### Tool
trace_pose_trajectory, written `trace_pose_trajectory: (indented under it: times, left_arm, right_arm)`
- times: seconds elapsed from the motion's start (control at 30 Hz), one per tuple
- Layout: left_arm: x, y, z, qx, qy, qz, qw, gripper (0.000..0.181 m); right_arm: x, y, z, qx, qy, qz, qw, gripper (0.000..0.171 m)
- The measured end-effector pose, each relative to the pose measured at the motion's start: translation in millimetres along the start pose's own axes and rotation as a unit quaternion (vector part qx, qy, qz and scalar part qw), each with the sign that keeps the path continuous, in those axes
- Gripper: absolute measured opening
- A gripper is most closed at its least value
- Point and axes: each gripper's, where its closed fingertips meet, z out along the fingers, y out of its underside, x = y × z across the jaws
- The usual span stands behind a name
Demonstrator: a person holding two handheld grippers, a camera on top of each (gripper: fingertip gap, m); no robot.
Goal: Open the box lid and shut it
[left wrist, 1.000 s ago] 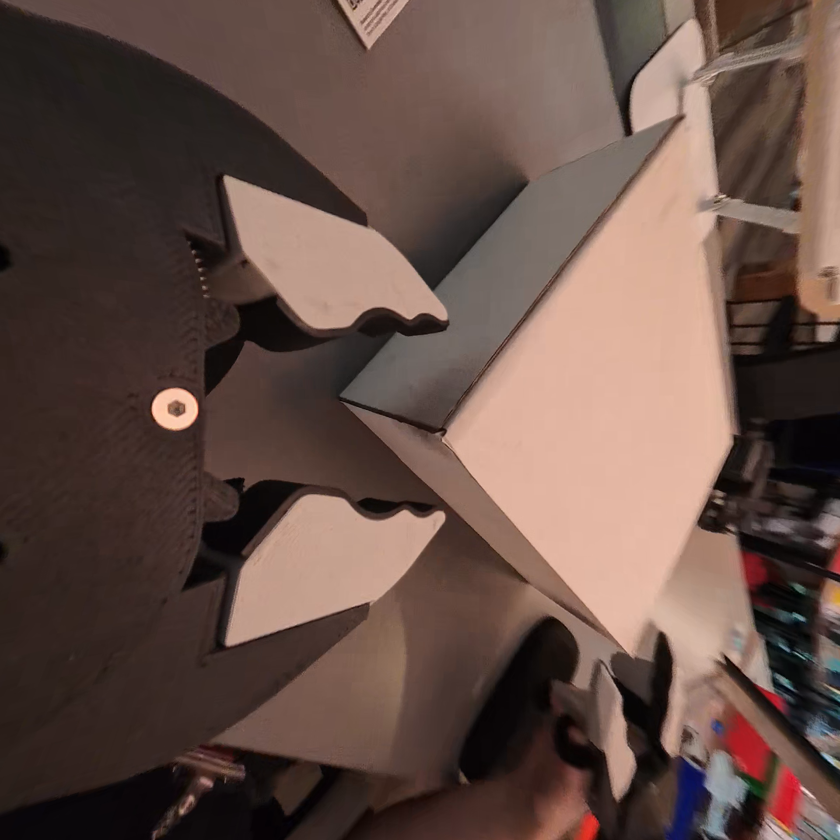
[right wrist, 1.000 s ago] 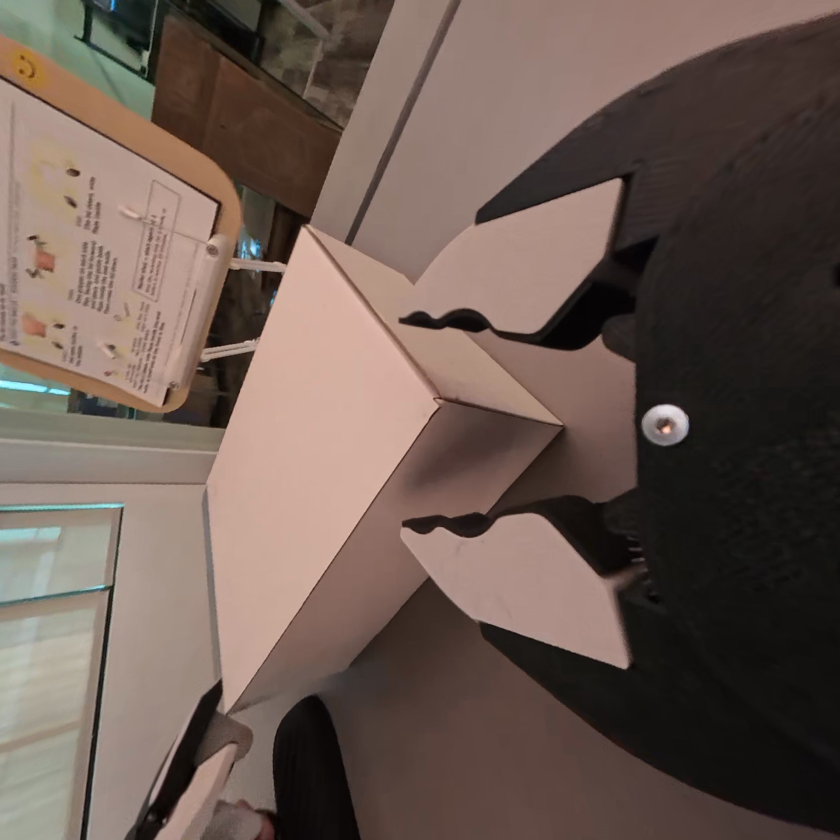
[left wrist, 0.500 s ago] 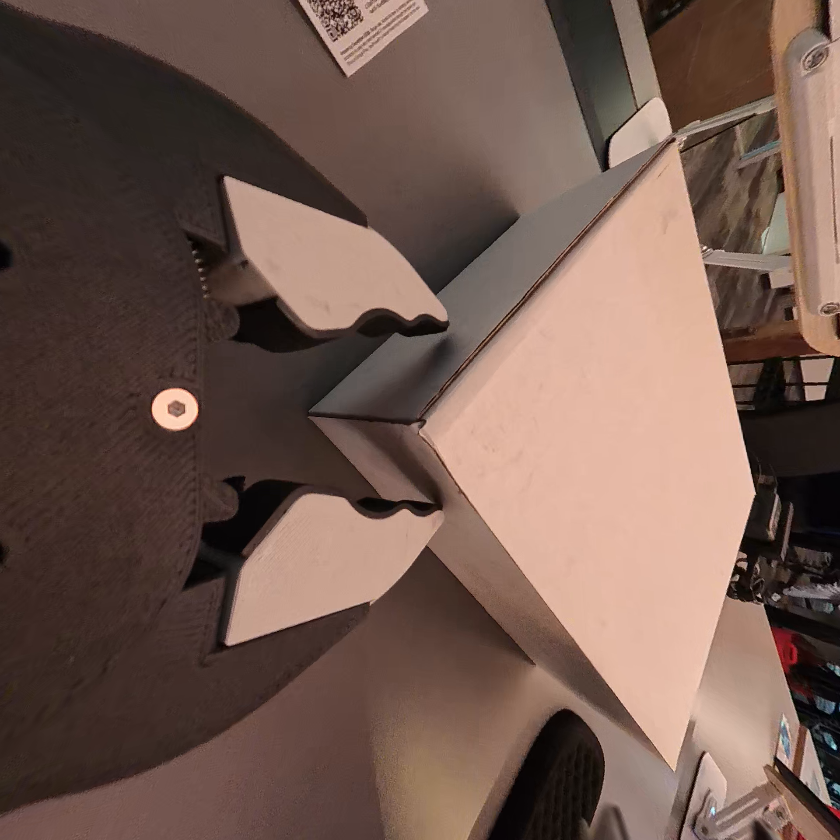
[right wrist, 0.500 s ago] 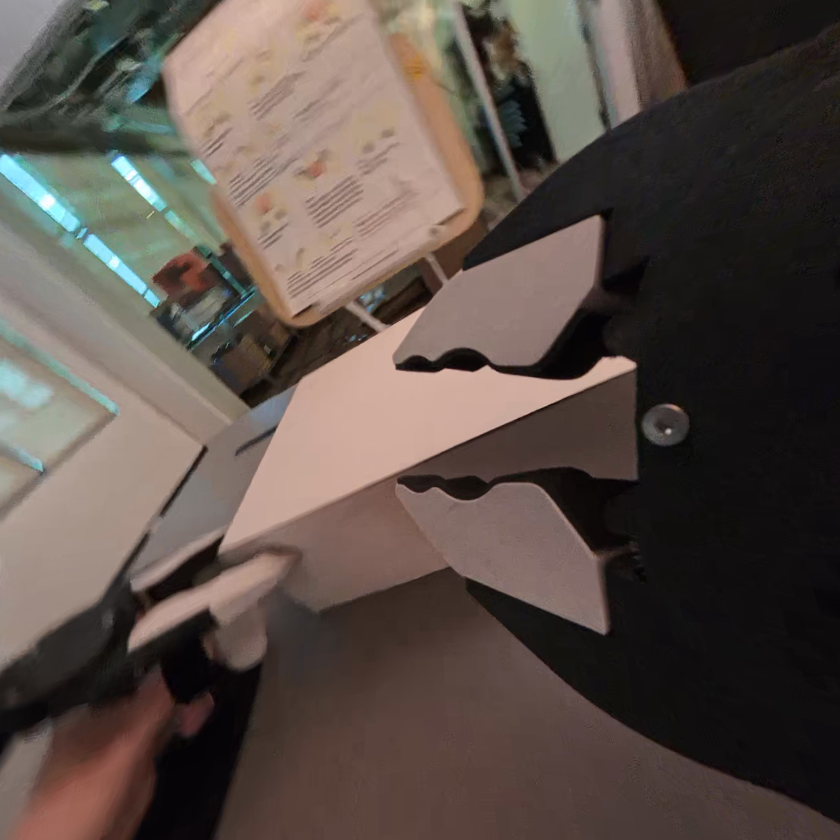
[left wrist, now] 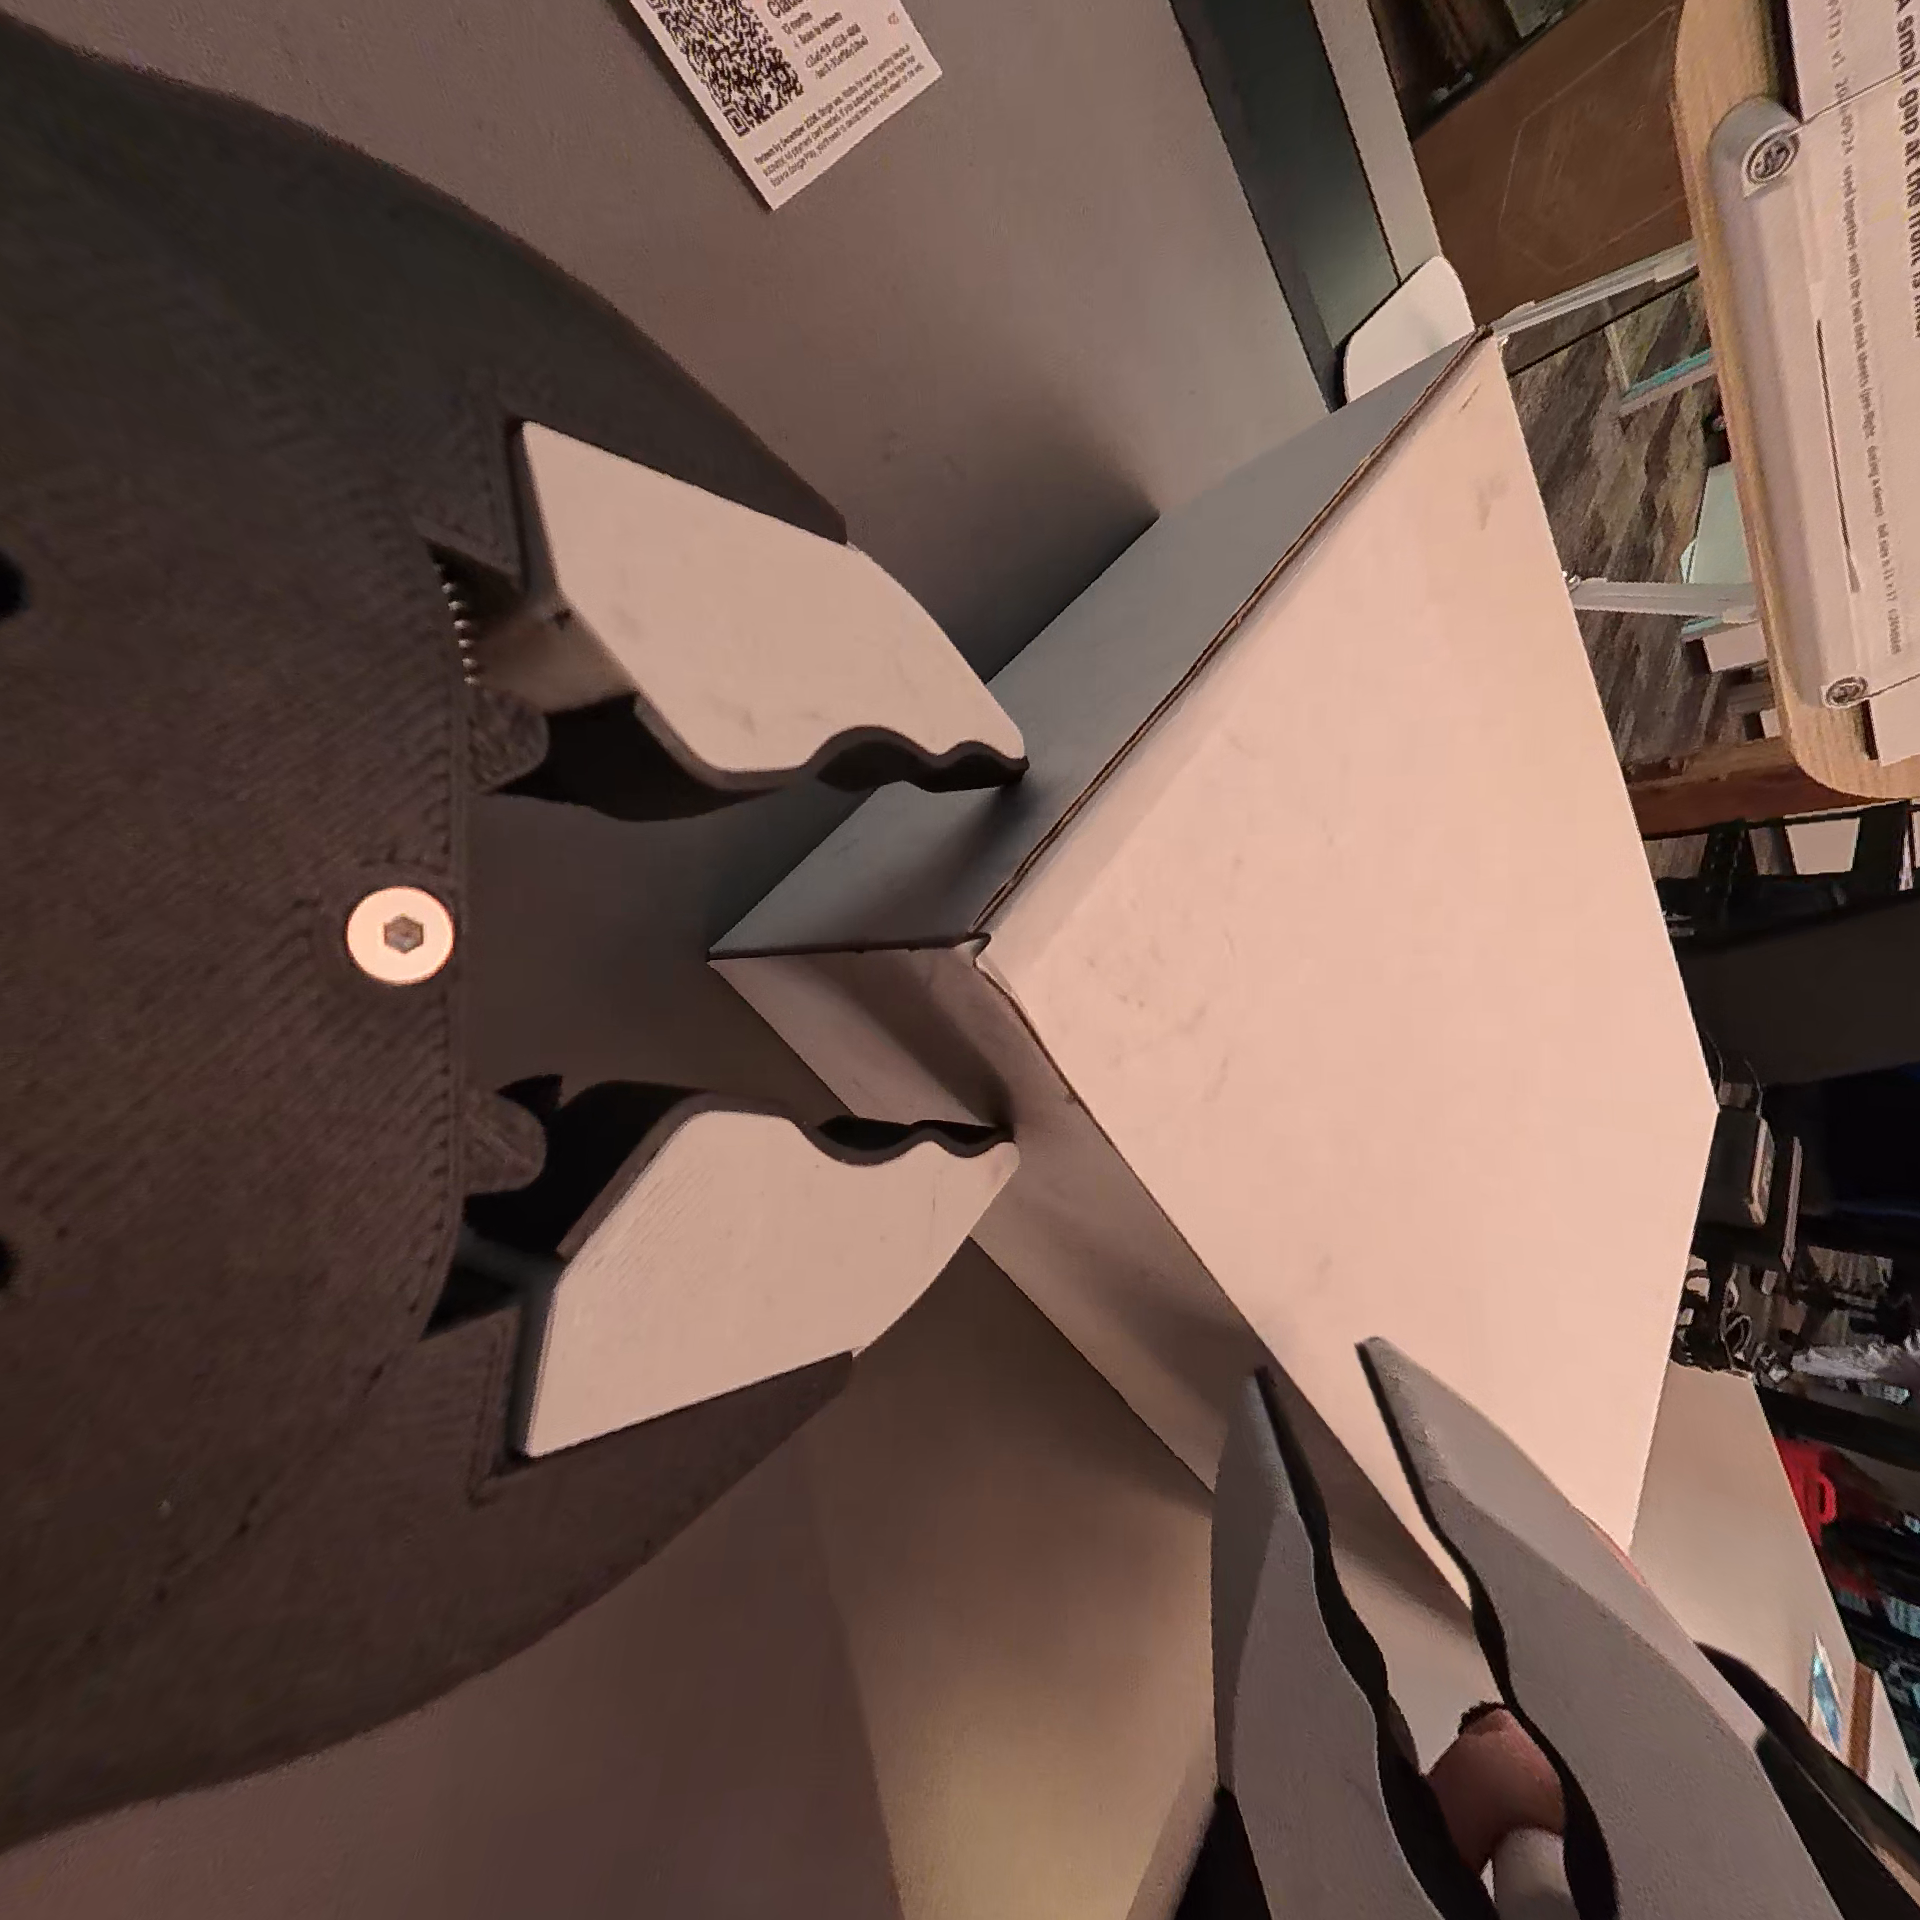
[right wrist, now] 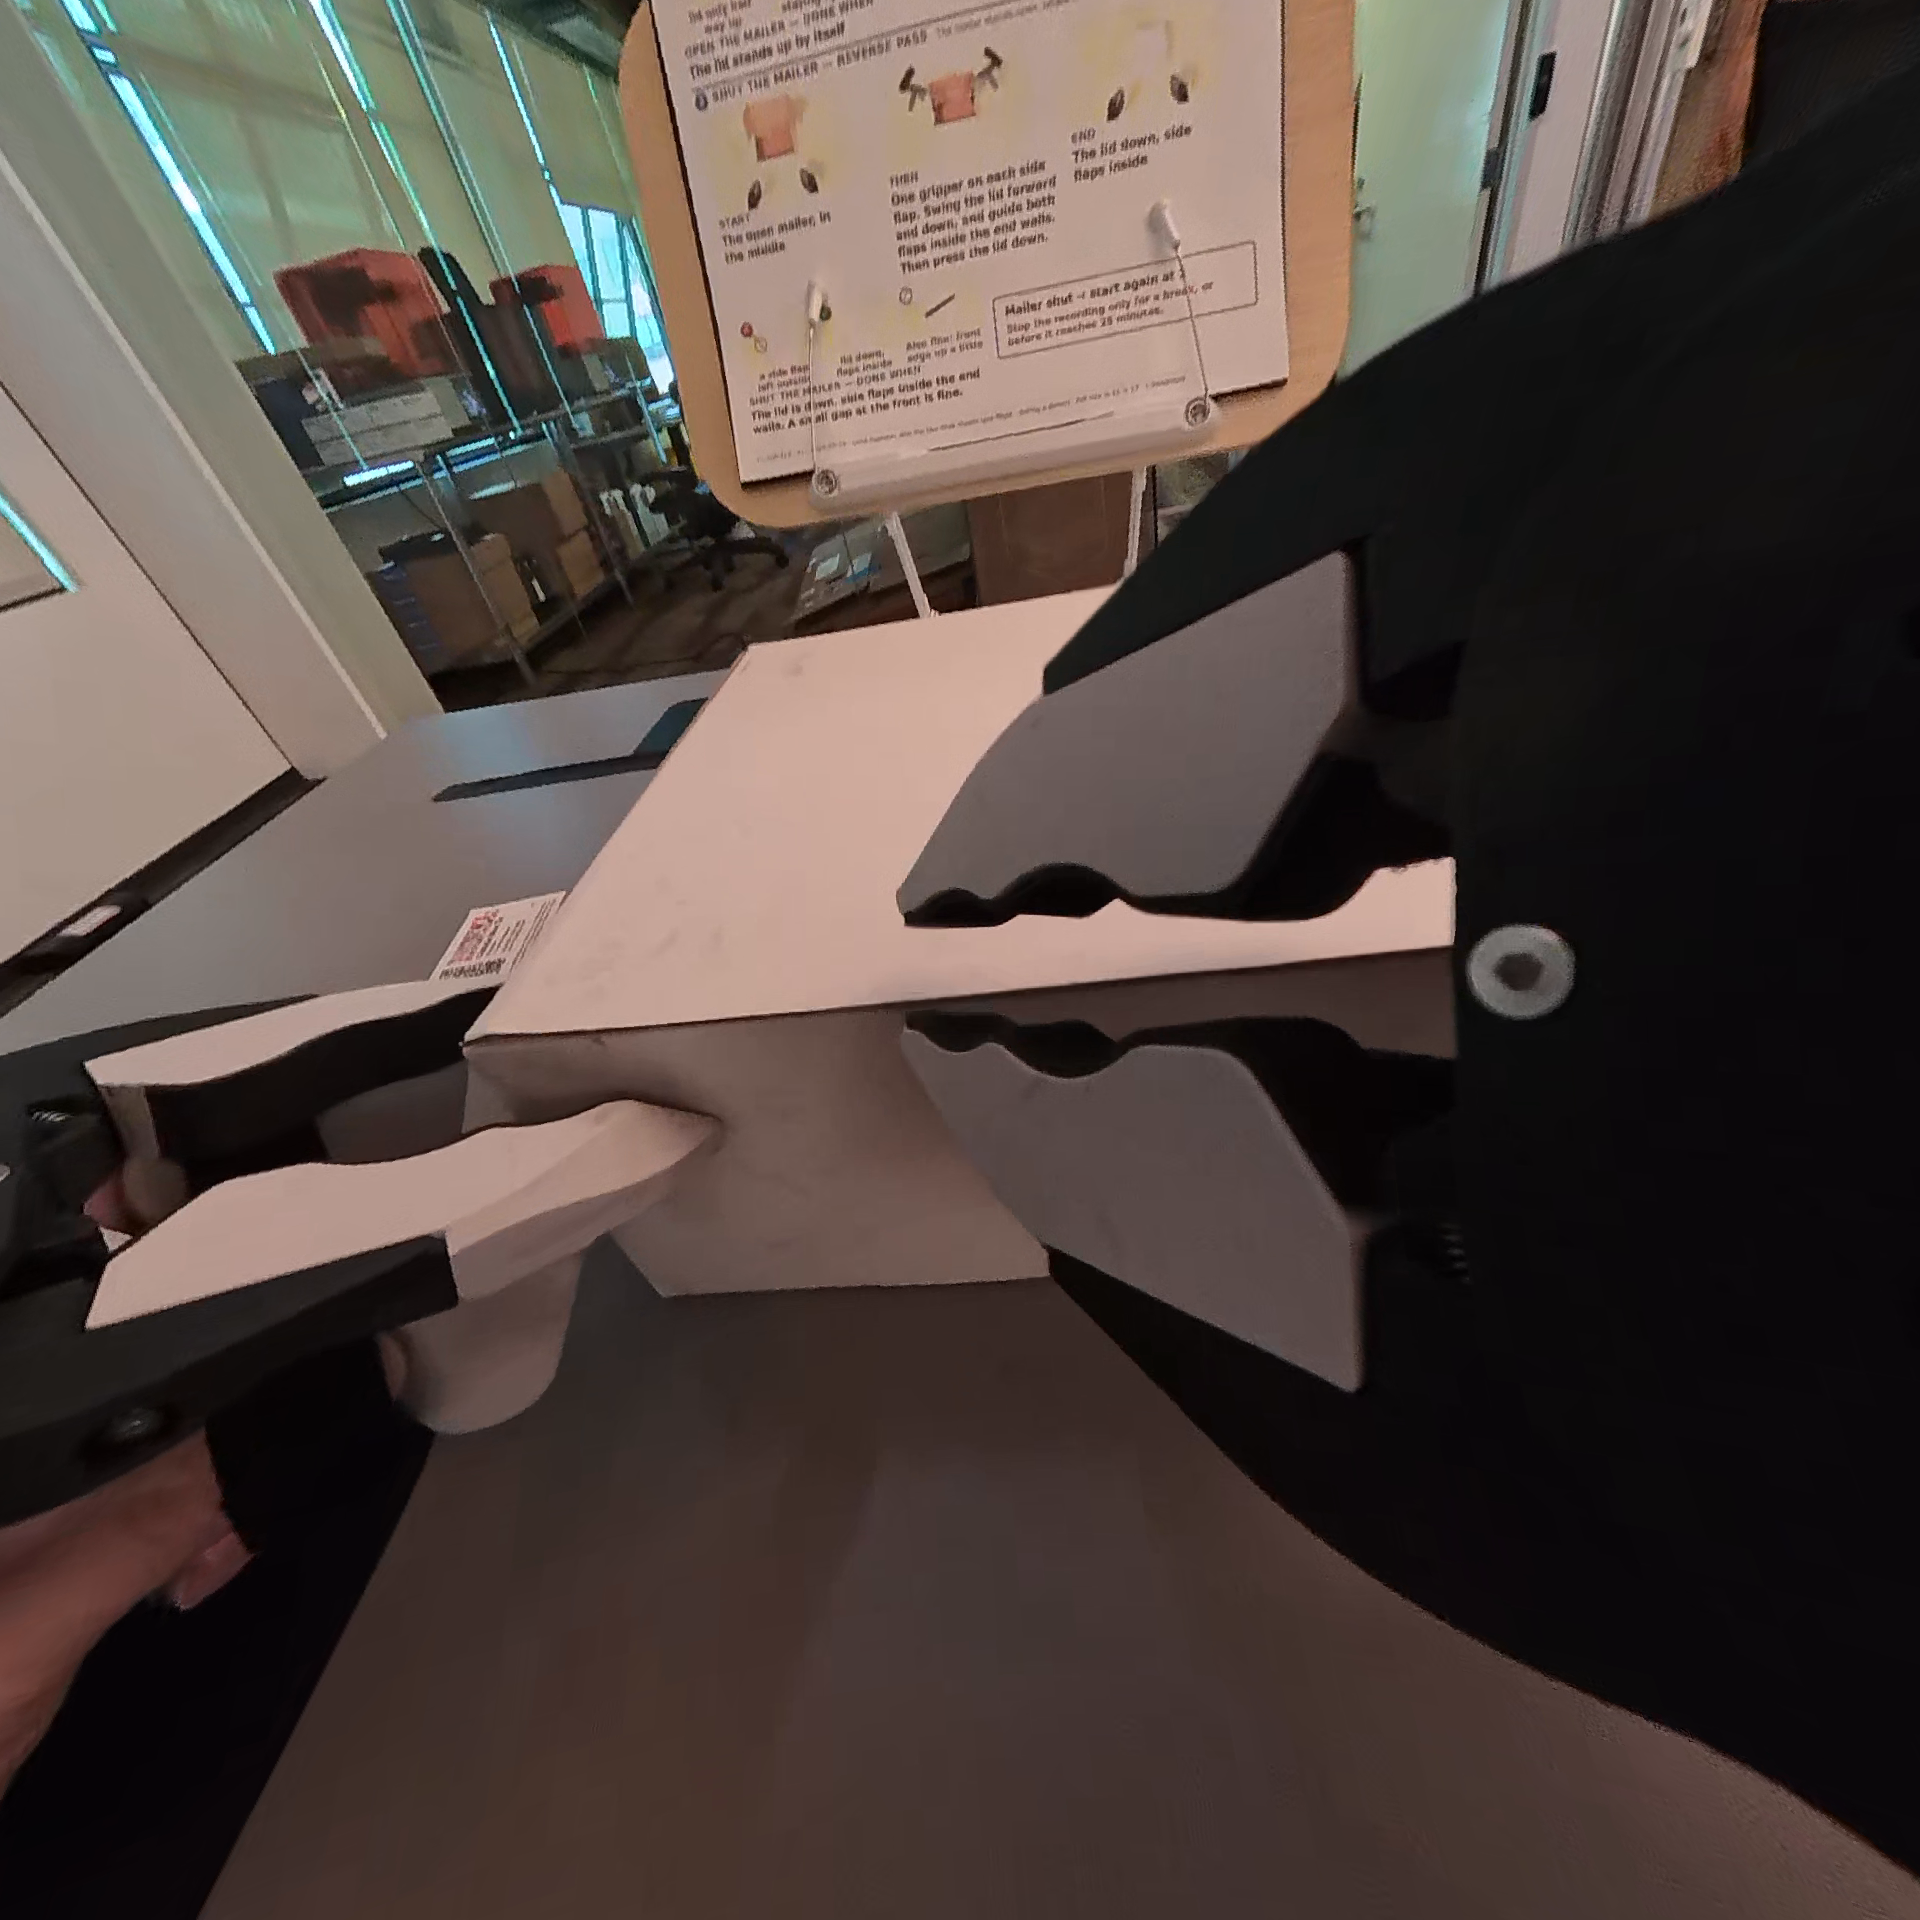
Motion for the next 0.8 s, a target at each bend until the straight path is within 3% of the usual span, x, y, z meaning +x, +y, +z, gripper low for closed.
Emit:
trace_pose_trajectory:
  times: [0.03,0.13,0.2,0.37,0.43,0.5,0.63,0.8]
  left_arm:
    - [0.2,0.0,-0.2,0.000,-0.001,0.002,1.000,0.061]
    - [1.2,-0.4,-2.2,0.001,-0.002,0.010,1.000,0.058]
    - [-0.5,-7.4,-11.6,0.009,0.006,0.020,1.000,0.042]
    - [-37.0,-92.3,-29.3,0.094,0.057,-0.043,0.993,0.000]
    - [-42.6,-122.4,-22.6,0.101,0.142,-0.054,0.983,0.000]
    - [-72.3,-140.9,-2.5,0.091,0.149,-0.063,0.983,0.000]
    - [-124.6,-134.3,57.3,0.036,0.123,-0.050,0.990,0.000]
    - [-108.9,-102.8,96.2,-0.014,0.244,-0.080,0.966,0.000]
  right_arm:
    - [-0.1,1.0,0.0,-0.001,-0.001,0.001,1.000,0.016]
    - [0.3,4.1,-0.3,-0.004,0.001,-0.001,1.000,0.015]
    - [-0.7,5.0,-1.9,-0.005,0.000,0.001,1.000,0.014]
    - [-4.8,10.7,-1.6,-0.006,-0.001,0.003,1.000,0.017]
    - [-5.5,11.5,-0.8,-0.006,-0.002,0.013,1.000,0.015]
    - [-4.1,11.8,-1.1,-0.004,0.002,0.020,1.000,0.013]
    - [-3.3,14.1,-7.4,-0.003,0.000,0.037,0.999,0.005]
    - [-7.4,17.6,-20.9,-0.002,0.001,0.046,0.999,0.004]
